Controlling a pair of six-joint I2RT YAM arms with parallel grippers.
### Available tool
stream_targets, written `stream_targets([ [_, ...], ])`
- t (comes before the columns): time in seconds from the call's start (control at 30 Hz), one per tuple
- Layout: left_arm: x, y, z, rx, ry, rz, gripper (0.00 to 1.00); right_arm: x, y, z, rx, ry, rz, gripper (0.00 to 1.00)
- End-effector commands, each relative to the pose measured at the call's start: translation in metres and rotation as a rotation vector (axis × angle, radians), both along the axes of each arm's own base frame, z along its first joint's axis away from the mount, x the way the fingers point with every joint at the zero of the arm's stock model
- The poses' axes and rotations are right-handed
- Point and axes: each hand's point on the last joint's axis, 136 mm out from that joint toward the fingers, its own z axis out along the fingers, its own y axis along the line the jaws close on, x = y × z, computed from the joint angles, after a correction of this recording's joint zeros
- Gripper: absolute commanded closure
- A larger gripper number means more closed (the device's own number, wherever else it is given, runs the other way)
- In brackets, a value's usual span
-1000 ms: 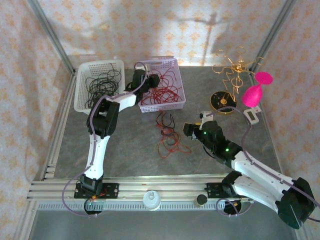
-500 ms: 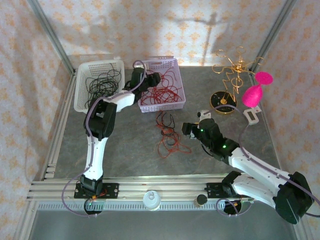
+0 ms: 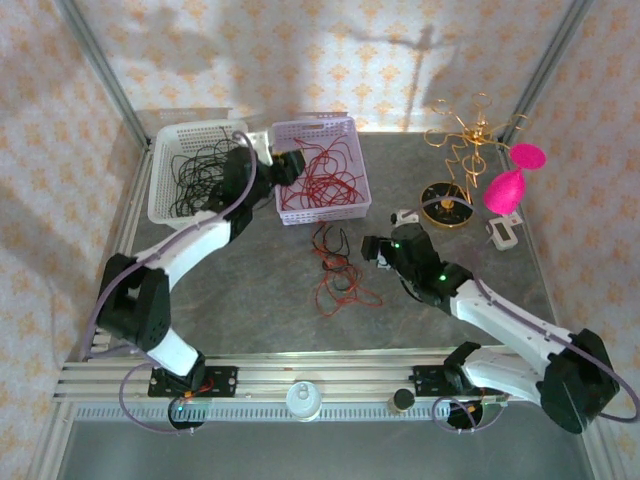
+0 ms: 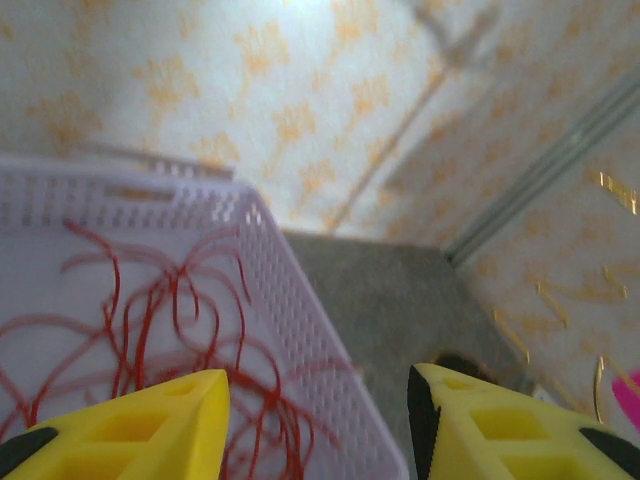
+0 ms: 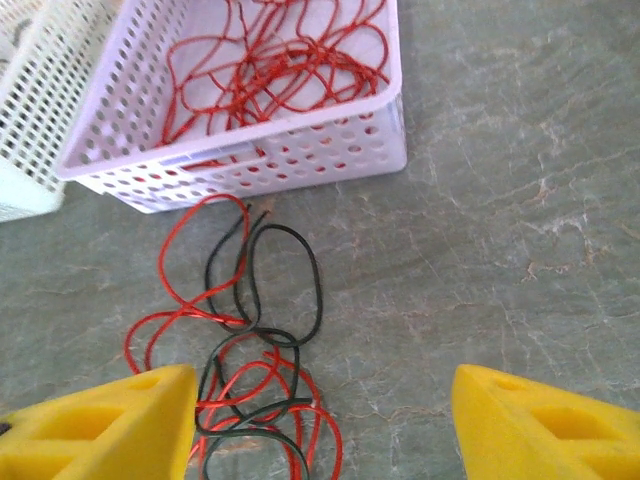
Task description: Untangle the cables
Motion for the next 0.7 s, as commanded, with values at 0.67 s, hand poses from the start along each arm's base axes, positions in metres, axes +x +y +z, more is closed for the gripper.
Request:
stream_targets([
  [0.67, -0.155, 0.007, -0.114, -0.023, 0.257, -0.137, 0.55, 0.017, 0.121, -0.027, -0.061, 0.062, 0.432, 0.62],
])
